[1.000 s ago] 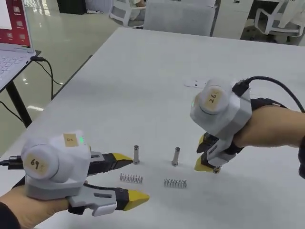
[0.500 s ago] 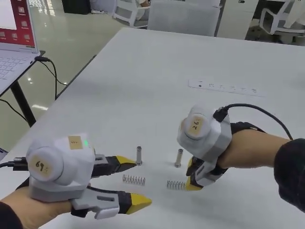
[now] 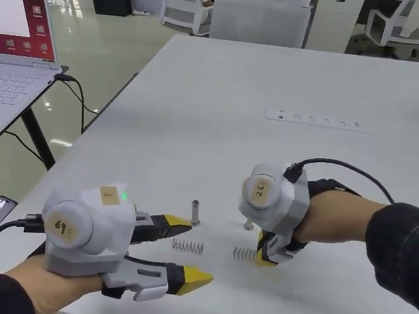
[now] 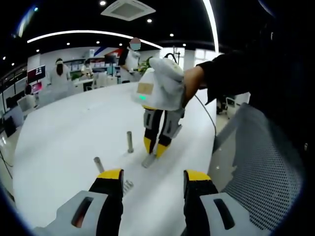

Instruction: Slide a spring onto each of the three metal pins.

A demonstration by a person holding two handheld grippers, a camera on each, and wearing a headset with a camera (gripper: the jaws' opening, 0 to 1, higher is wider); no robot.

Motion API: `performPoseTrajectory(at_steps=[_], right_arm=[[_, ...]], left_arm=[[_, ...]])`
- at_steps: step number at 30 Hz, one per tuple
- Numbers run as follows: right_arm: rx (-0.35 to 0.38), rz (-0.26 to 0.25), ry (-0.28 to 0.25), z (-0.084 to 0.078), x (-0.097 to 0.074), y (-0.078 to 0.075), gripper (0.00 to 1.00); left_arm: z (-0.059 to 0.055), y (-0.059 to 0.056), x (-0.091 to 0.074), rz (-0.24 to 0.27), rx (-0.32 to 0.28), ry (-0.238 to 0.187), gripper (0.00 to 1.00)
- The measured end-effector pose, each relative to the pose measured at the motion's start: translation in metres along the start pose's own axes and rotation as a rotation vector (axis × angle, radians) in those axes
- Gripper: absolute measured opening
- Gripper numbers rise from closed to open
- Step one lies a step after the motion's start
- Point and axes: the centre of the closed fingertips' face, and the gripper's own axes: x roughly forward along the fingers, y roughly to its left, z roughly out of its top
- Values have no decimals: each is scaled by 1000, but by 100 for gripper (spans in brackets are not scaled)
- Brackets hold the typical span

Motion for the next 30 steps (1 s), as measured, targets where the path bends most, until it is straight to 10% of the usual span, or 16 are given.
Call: performPoseTrajectory(at_steps=[16, 30], right_arm=[[-10, 42, -22, 10, -36, 25, 7], [-34, 35, -82, 42, -71, 54, 7]], left_arm=[[1, -5, 5, -42, 47, 22, 40], [17, -24, 15, -182, 125, -27, 29]])
